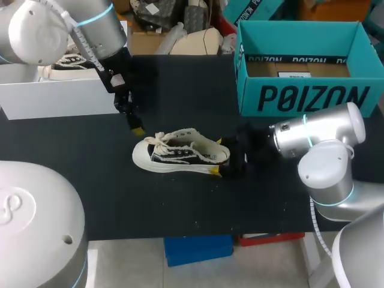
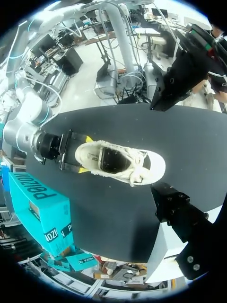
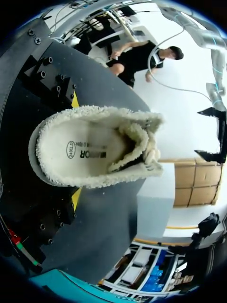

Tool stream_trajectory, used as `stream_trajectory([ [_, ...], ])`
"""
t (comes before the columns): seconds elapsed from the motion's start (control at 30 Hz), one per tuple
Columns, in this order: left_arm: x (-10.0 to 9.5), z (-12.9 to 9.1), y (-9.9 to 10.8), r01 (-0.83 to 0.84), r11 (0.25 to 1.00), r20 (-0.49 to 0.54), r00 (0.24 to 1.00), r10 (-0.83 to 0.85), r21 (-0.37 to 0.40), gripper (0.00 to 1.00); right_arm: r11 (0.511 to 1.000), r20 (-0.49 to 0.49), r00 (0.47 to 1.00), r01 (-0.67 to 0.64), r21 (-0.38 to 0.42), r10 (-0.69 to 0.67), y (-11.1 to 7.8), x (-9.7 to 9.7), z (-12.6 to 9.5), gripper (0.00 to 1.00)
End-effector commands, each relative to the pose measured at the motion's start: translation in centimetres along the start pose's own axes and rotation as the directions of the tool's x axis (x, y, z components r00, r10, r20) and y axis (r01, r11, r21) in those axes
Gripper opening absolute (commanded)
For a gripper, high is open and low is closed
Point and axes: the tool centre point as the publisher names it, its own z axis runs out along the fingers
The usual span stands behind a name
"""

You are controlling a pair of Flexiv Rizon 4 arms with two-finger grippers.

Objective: Take the shoe out of the shoebox, open the shoe tongue, remove and reinsert the insole, then place the shoe into the shoebox

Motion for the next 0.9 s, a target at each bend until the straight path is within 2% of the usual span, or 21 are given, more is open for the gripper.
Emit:
stream_trajectory([
  [0.03,-0.2,0.0,-0.2,0.001,0.999,-0.002,1.0,-0.001,-0.041,1.0,1.0,0.001,1.0,-0.001,0.0,0.001,-0.2,0.1,0.4,0.0],
  [0.17,-0.2,0.0,-0.2,0.001,0.999,-0.002,1.0,-0.001,-0.041,1.0,1.0,0.001,1.0,-0.001,0.0,0.001,-0.2,0.1,0.4,0.0],
  [0.2,0.0,-0.2,-0.3,0.001,1.0,-0.018,1.0,-0.002,-0.02,1.0,1.0,0.001,1.0,-0.001,0.0,0.001,-0.2,0.1,0.4,0.0],
  [0.27,0.0,0.1,-0.8,0.074,0.996,0.006,0.997,-0.074,-0.052,1.0,1.0,0.001,1.0,-0.001,0.0,0.001,-0.2,0.1,0.4,0.0],
  [0.3,-0.3,0.5,-1.4,0.201,0.975,0.049,0.979,-0.198,-0.09,1.0,1.0,0.001,1.0,-0.001,0.0,0.001,-0.2,0.1,0.4,0.0],
  [0.37,-0.9,0.7,-2.0,0.354,0.93,0.083,0.934,-0.347,-0.099,1.0,1.0,0.001,1.0,-0.001,0.0,0.001,-0.2,0.1,0.4,0.0],
  [0.43,-1.4,0.7,-2.4,0.474,0.875,0.068,0.881,-0.469,-0.099,1.0,1.0,0.001,1.0,-0.001,0.0,0.001,-0.2,0.1,0.4,0.0],
  [0.6,-2.6,1.2,-2.5,0.718,0.685,0.096,0.696,-0.712,-0.124,1.0,1.0,0.001,1.0,-0.001,0.0,0.001,-0.2,0.1,0.4,0.0],
  [0.67,-2.8,1.5,-2.3,0.804,0.581,0.129,0.594,-0.794,-0.13,1.0,1.0,0.001,1.0,-0.001,0.0,0.001,-0.2,0.1,0.4,0.0],
  [0.77,-2.7,1.6,-2.3,0.849,0.518,0.102,0.527,-0.844,-0.104,1.0,1.0,0.001,1.0,-0.001,0.0,0.001,-0.2,0.1,0.4,0.0],
  [0.8,-2.5,1.4,-2.4,0.839,0.539,0.087,0.544,-0.834,-0.08,1.0,1.0,0.001,1.0,-0.001,0.0,0.001,-0.2,0.1,0.4,0.0],
  [0.9,-2.5,1.4,-2.4,0.839,0.539,0.087,0.544,-0.834,-0.08,1.0,1.0,0.001,1.0,-0.001,0.0,0.001,-0.2,0.1,0.4,0.0],
])
